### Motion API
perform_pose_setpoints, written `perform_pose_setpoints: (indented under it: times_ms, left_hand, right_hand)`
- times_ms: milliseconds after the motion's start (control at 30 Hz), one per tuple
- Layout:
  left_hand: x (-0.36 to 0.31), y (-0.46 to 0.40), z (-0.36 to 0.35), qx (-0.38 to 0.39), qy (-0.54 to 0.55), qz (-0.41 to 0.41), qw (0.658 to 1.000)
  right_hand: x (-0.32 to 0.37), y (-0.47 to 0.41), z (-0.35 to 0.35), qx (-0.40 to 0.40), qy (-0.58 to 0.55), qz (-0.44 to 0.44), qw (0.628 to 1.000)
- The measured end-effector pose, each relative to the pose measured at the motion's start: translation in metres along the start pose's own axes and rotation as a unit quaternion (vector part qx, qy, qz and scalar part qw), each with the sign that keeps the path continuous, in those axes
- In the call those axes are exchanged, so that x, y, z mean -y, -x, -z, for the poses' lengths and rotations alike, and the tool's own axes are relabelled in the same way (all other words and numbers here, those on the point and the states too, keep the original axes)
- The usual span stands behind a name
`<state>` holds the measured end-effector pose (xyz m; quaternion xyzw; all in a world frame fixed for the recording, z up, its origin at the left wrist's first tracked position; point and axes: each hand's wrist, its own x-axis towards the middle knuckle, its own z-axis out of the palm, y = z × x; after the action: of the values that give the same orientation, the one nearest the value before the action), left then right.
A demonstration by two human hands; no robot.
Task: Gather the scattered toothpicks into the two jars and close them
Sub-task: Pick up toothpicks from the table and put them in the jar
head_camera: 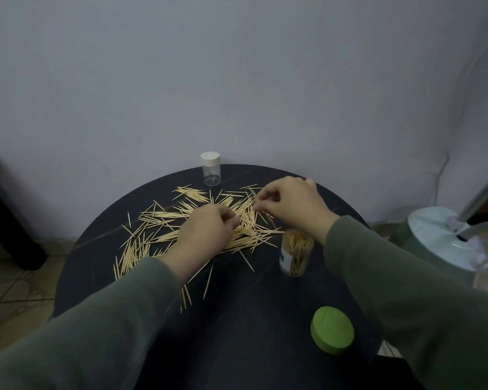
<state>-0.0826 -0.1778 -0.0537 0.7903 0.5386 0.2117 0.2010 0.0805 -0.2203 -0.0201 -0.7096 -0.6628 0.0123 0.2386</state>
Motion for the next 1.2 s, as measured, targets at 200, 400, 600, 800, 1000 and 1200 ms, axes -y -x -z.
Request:
perform_pose_setpoints:
  times_ms: [200,400,600,800,1000,1200]
  left_hand:
    - [-0.014,0.008,-0.006,0.01,0.277,0.02,0.96]
    - [-0.028,0.018,-0.012,0.014,0.428,0.021,0.904]
    - [-0.044,0.03,-0.021,0.018,0.44,-0.024,0.898]
    - [-0.054,0.031,-0.026,0.005,0.418,-0.065,0.906]
    - [-0.055,0.027,-0.029,0.048,0.431,-0.056,0.899]
    - [-0.046,0.029,-0.038,0.116,0.349,-0.047,0.929]
  right_hand:
    - [-0.017,0.003,0.014,-0.061,-0.157,-0.033,0.985]
    - [-0.027,0.016,0.035,-0.072,-0.262,-0.06,0.96]
    - [-0.036,0.032,0.036,0.012,-0.305,-0.073,0.949]
    - [-0.041,0.039,0.035,-0.003,-0.31,-0.036,0.95]
    - [-0.048,0.043,0.037,0.009,-0.285,-0.023,0.958]
    - [-0.053,0.048,0.032,0.045,-0.275,-0.039,0.96]
